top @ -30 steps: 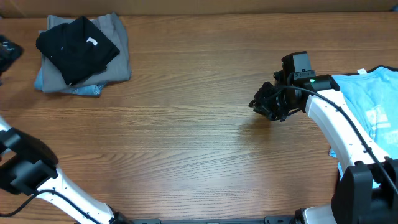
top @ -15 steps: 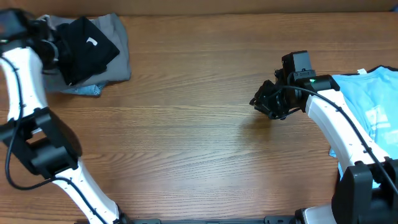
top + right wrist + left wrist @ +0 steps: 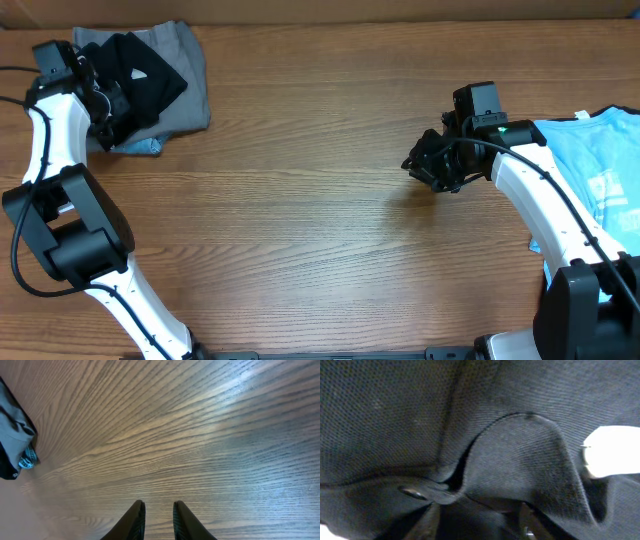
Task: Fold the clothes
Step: 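Release the shirt and raise the left gripper off the stack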
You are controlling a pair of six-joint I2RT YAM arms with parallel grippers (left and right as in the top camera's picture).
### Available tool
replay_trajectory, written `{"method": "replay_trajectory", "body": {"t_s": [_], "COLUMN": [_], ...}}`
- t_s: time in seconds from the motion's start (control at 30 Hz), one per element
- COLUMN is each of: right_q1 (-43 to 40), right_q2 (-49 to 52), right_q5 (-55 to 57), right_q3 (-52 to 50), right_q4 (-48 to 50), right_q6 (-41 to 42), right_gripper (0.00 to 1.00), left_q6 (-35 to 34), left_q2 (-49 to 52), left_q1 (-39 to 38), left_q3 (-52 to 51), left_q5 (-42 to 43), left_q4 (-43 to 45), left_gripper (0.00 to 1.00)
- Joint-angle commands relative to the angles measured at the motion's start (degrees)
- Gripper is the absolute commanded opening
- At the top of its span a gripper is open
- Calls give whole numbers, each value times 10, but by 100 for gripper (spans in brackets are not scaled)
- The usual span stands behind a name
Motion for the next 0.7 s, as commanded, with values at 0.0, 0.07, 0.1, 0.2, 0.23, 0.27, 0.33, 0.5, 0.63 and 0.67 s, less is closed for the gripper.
{"method": "replay_trajectory", "body": {"t_s": [0.0,0.07,0.1,0.2,0.23,0.27,0.33,0.5,0.63,0.67], "right_q1": [0,0,0,0,0,0,0,-1,-1,-1], "right_q2": [-4,-4,-4,-5,-5,-5,-6,-37,-86,-101], "right_q5": [5,5,5,5,5,6,6,6,13,22], "right_q3": [9,9,9,9,9,9,10,20,44,51], "right_q4": [-3,-4,-4,-3,-2,-1,5,33,54,58], "right_q6": [-5,-11,-14,-15,-18,-22,-35,-90,-149,-160], "right_gripper": [22,22,22,22,22,23,23,29,32,33], "left_q6": [8,16,17,30,40,51,71,137,161,164], "left_q2": [-19,-34,-39,-60,-67,-76,-96,-175,-245,-263], "left_q1": [9,9,9,9,9,8,6,-18,-55,-67], "left_q3": [49,89,105,160,175,188,208,215,215,215], "left_q5": [0,8,12,38,52,64,78,72,19,5], "left_q4": [-29,-56,-68,-112,-127,-145,-183,-271,-327,-339], "left_gripper": [62,68,69,68,66,66,68,76,100,100]}}
